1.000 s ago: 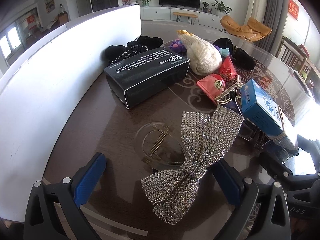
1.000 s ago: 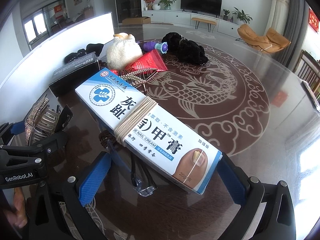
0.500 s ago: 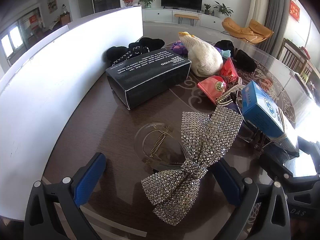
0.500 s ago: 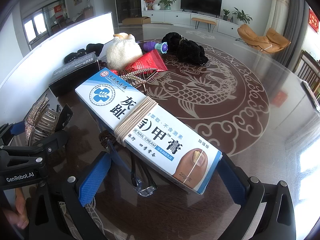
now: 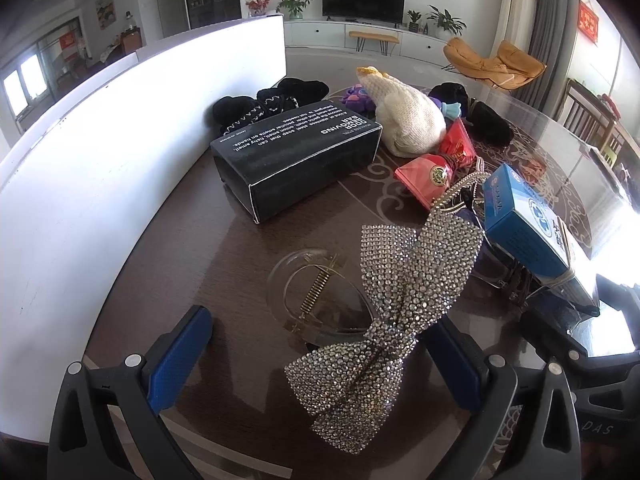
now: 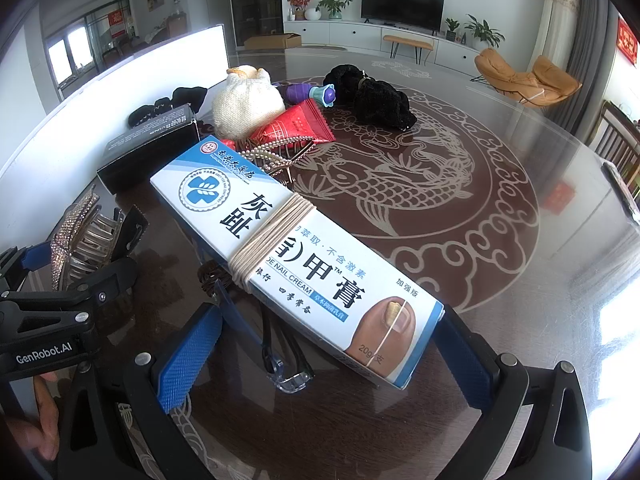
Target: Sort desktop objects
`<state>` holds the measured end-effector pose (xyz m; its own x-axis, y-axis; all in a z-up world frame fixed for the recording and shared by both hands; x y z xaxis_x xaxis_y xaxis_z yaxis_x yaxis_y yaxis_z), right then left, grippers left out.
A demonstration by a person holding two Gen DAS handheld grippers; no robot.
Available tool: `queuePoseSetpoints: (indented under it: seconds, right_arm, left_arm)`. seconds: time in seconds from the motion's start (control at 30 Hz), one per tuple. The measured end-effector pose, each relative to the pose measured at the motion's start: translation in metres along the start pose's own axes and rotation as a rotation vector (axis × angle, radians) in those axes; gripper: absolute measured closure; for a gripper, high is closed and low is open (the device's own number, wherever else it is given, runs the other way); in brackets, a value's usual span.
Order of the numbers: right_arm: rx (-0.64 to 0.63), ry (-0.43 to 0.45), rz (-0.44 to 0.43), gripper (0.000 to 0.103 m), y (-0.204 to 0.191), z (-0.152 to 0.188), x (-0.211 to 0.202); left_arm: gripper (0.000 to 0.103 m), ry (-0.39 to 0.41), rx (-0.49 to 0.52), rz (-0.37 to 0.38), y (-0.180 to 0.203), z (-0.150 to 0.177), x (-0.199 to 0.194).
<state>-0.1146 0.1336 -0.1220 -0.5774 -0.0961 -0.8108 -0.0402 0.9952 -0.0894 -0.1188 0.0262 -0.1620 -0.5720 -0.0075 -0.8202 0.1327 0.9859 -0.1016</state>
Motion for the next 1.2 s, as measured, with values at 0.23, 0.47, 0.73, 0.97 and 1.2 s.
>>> queuePoseSetpoints:
  seconds: [0.23,0.47,0.73,0.97,1.2]
  right_arm:
    - [0.0,0.0,0.0,0.0,0.0,0.0,0.0]
    - [0.0,0.0,0.0,0.0,0.0,0.0,0.0]
    - [0.0,0.0,0.0,0.0,0.0,0.0,0.0]
    - [0.0,0.0,0.0,0.0,0.0,0.0,0.0]
    - [-0.002,0.001,0.002,0.0,0.0,0.0,0.0]
  left_arm:
    - [0.0,0.003,0.001,0.004,0.001,0.0,0.001]
    - [0.0,0.005,0.004,0.004,0.0,0.001,0.0]
    - [0.0,0.016,0.01,0.006,0.003,0.002,-0.001]
    - [0.0,0.013,0.094,0.065,0.005,-0.001,0.002]
    - [0.0,0.028,0.226,0.157,0.012,-0.01,0.006]
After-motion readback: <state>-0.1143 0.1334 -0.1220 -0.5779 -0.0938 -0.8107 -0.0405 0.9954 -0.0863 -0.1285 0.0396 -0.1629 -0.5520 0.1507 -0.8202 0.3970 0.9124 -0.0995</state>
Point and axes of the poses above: each gripper's, at about its wrist camera, not at the fingertips, and x roughly the way its jaws point, y to its right, z to its underside, the point moved 10 cm from there along x, roughly the way its jaws point, and after that the axes turned 10 degrees about x, right-handed, at the moved point
